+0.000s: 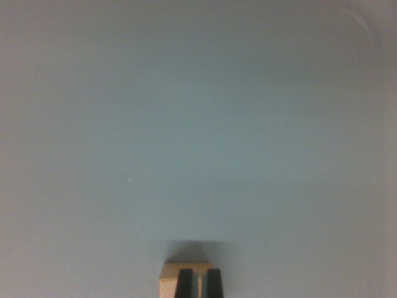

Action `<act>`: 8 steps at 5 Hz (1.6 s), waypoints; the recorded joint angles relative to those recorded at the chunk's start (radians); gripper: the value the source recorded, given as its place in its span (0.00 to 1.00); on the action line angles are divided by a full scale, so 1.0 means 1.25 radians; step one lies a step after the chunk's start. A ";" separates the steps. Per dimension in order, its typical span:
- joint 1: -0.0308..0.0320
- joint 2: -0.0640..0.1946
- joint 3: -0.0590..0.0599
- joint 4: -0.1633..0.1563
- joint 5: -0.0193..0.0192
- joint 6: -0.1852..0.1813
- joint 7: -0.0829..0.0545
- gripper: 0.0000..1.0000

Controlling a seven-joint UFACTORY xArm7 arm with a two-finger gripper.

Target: Push wooden cube

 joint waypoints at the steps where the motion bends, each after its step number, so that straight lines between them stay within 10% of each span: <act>1: 0.0000 0.000 0.000 0.000 0.0000 0.000 0.000 0.00; 8: -0.0007 -0.012 0.002 -0.150 -0.0010 -0.121 0.010 0.00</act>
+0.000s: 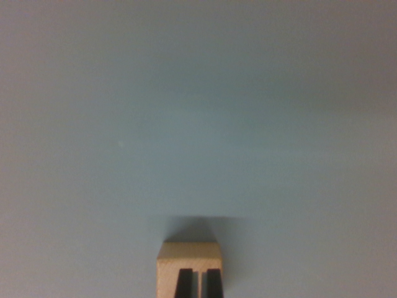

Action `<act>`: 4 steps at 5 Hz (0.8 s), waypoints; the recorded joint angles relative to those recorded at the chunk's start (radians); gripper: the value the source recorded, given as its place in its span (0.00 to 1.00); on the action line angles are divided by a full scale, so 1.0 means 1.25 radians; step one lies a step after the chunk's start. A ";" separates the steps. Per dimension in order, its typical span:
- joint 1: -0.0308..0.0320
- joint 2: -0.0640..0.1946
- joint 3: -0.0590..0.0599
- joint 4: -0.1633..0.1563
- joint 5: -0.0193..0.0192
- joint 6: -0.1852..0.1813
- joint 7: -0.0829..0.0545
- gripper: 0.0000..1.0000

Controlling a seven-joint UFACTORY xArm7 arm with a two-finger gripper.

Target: Push wooden cube

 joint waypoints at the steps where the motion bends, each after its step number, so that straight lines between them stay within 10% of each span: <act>1: 0.0000 0.000 0.000 0.000 0.0000 0.000 0.000 0.00; 4: -0.0004 -0.006 0.001 -0.073 -0.0005 -0.059 0.005 0.00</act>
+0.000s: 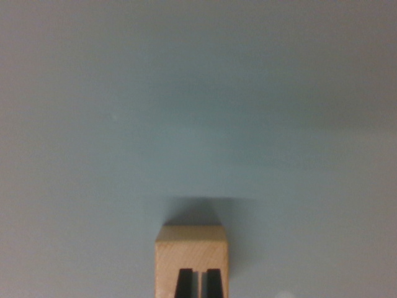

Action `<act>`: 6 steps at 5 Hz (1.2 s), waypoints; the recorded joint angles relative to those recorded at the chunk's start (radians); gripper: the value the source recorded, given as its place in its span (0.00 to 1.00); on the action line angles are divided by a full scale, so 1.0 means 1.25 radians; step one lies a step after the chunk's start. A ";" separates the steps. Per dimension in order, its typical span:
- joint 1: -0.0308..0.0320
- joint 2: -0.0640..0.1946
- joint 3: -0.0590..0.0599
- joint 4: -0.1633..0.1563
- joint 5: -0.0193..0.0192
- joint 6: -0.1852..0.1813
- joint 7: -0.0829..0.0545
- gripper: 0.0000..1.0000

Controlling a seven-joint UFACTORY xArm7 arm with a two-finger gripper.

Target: Push wooden cube

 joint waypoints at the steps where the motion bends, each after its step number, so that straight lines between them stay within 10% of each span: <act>1: 0.0000 0.000 0.000 0.000 0.0000 0.000 0.000 0.00; 6: -0.0005 -0.008 0.001 -0.100 -0.0006 -0.081 0.007 0.00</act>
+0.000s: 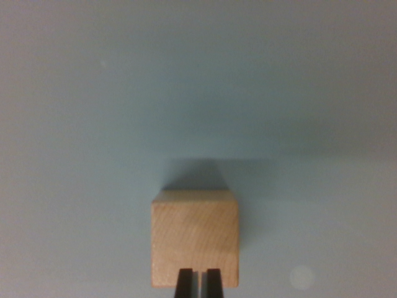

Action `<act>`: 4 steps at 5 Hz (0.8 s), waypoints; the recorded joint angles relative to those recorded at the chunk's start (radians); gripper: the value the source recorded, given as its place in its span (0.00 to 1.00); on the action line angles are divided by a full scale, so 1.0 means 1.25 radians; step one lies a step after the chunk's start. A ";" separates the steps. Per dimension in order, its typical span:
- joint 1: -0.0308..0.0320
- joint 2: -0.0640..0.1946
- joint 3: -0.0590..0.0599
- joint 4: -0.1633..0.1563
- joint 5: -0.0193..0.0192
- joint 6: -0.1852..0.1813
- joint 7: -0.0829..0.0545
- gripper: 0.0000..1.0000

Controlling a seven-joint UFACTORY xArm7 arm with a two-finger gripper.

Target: Push wooden cube

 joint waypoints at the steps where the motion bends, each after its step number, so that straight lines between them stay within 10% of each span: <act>1: 0.0000 0.000 0.000 0.000 0.0000 0.000 0.000 0.00; 4: -0.0003 -0.005 0.001 -0.060 -0.0004 -0.049 0.004 0.00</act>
